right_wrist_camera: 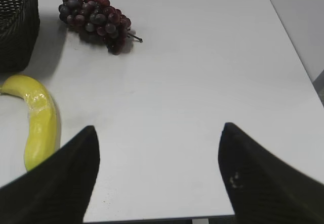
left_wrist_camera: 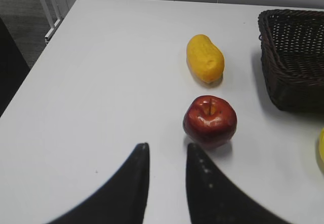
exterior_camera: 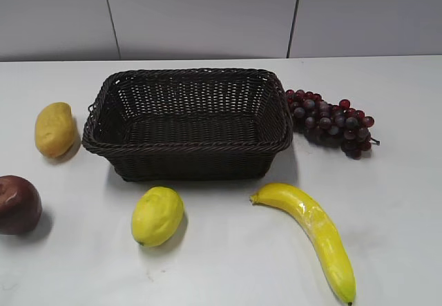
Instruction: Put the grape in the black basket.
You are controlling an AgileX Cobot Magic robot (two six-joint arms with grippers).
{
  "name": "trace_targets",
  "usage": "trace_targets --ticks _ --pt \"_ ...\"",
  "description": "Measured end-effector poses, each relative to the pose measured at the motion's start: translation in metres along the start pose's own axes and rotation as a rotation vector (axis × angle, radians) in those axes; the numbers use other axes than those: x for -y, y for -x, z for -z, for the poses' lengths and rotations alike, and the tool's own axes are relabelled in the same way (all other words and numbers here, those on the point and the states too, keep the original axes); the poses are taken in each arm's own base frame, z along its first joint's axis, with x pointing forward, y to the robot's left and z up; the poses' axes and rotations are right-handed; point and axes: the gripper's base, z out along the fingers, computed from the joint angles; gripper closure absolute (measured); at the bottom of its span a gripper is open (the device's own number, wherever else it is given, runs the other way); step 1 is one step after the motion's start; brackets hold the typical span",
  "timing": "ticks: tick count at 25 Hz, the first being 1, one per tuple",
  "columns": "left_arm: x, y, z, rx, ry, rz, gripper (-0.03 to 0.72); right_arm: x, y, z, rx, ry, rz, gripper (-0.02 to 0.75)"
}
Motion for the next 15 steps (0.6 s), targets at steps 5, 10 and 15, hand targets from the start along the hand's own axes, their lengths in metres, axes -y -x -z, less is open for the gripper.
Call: trace_targets --ticks 5,10,15 --pt "0.0000 0.0000 0.0000 0.000 0.000 0.000 0.461 0.0000 0.0000 0.0000 0.000 0.000 0.000 0.185" --pt "0.0000 0.0000 0.0000 0.000 0.000 0.000 0.461 0.0000 0.0000 0.0000 0.000 0.000 0.000 0.185" --pt "0.0000 0.0000 0.0000 0.000 0.000 0.000 0.461 0.0000 0.0000 0.0000 0.000 0.000 0.000 0.185"
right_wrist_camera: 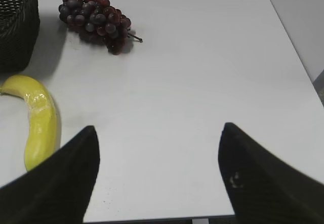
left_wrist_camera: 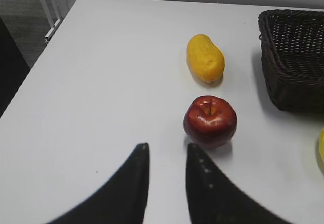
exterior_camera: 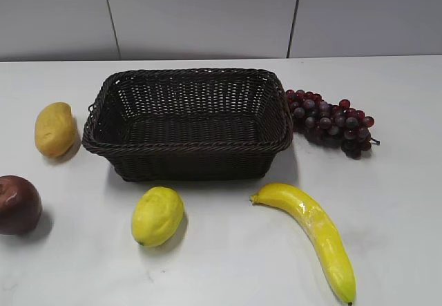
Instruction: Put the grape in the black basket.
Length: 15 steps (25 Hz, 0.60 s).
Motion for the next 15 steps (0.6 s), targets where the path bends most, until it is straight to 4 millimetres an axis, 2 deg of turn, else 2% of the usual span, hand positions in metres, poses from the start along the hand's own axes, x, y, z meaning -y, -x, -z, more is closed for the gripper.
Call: trace_targets --ticks 5,8,11,15 --pt "0.000 0.000 0.000 0.000 0.000 0.000 0.461 0.000 0.003 0.002 0.019 0.002 -0.001 0.185" --pt "0.000 0.000 0.000 0.000 0.000 0.000 0.461 -0.002 0.019 0.003 0.111 0.012 -0.003 0.185" --pt "0.000 0.000 0.000 0.000 0.000 0.000 0.461 -0.003 0.037 -0.006 0.189 0.023 -0.007 0.185" --pt "0.000 0.000 0.000 0.000 0.000 0.000 0.461 -0.005 0.060 -0.028 0.215 0.026 -0.006 0.185"
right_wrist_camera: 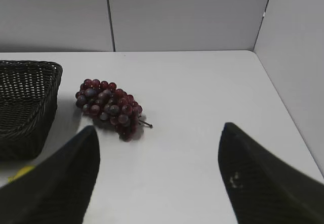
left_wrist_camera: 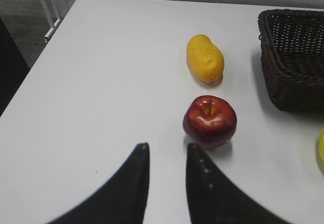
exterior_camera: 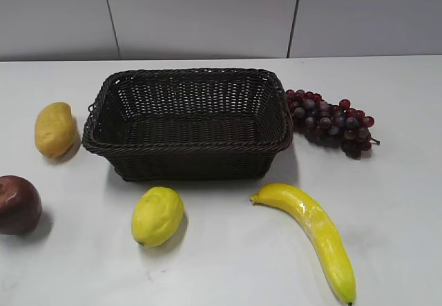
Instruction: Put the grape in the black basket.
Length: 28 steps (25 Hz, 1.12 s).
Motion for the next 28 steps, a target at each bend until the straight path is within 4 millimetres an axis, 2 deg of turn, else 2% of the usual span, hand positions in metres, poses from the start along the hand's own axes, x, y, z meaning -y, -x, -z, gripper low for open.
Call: trace_targets --ticks 6,10,12,18,23,28 --pt "0.000 0.000 0.000 0.000 0.000 0.000 0.461 -0.001 0.013 -0.051 0.026 0.002 0.000 0.185" --pt "0.000 0.000 0.000 0.000 0.000 0.000 0.461 -0.001 0.013 -0.086 -0.010 -0.001 0.000 0.185" --pt "0.000 0.000 0.000 0.000 0.000 0.000 0.461 -0.001 0.008 -0.107 -0.081 -0.006 0.000 0.174" --pt "0.000 0.000 0.000 0.000 0.000 0.000 0.461 0.000 -0.001 -0.168 -0.282 -0.019 0.000 0.078" --pt "0.000 0.000 0.000 0.000 0.000 0.000 0.461 0.001 -0.008 -0.222 -0.456 -0.030 0.005 0.071" --pt "0.000 0.000 0.000 0.000 0.000 0.000 0.461 -0.001 -0.006 -0.273 -0.642 -0.026 0.012 0.071"
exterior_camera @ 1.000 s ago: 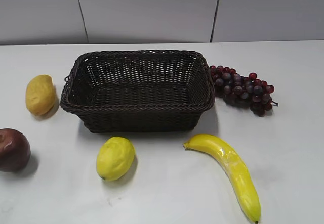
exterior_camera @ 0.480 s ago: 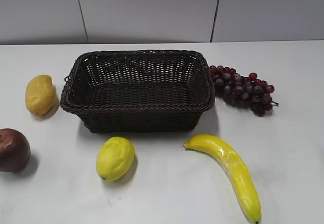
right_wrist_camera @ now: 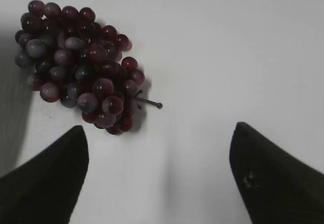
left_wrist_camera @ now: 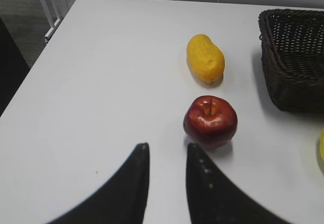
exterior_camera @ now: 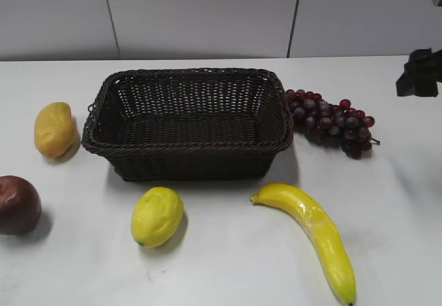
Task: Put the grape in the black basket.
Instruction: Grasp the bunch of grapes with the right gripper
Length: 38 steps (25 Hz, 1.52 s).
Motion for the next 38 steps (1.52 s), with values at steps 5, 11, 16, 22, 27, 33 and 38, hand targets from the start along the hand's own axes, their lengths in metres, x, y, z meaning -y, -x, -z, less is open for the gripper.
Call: trace_targets --ticks 5,11,16,22,27,33,38 --pt "0.000 0.000 0.000 0.000 0.000 0.000 0.461 -0.013 0.025 -0.042 -0.149 0.100 0.053 0.071" --pt "0.000 0.000 0.000 0.000 0.000 0.000 0.460 -0.044 0.052 -0.082 -0.204 0.191 0.176 0.071" --pt "0.000 0.000 0.000 0.000 0.000 0.000 0.460 -0.055 0.058 -0.117 -0.259 0.219 0.276 0.071" --pt "0.000 0.000 0.000 0.000 0.000 0.000 0.460 -0.055 0.042 -0.152 -0.336 0.248 0.416 0.071" --pt "0.000 0.000 0.000 0.000 0.000 0.000 0.460 -0.054 0.028 -0.176 -0.371 0.248 0.425 0.071" --pt "0.000 0.000 0.000 0.000 0.000 0.000 0.460 -0.054 0.021 -0.187 -0.393 0.253 0.422 0.164" --pt "0.000 0.000 0.000 0.000 0.000 0.000 0.460 -0.056 0.020 -0.187 -0.404 0.269 0.405 0.405"
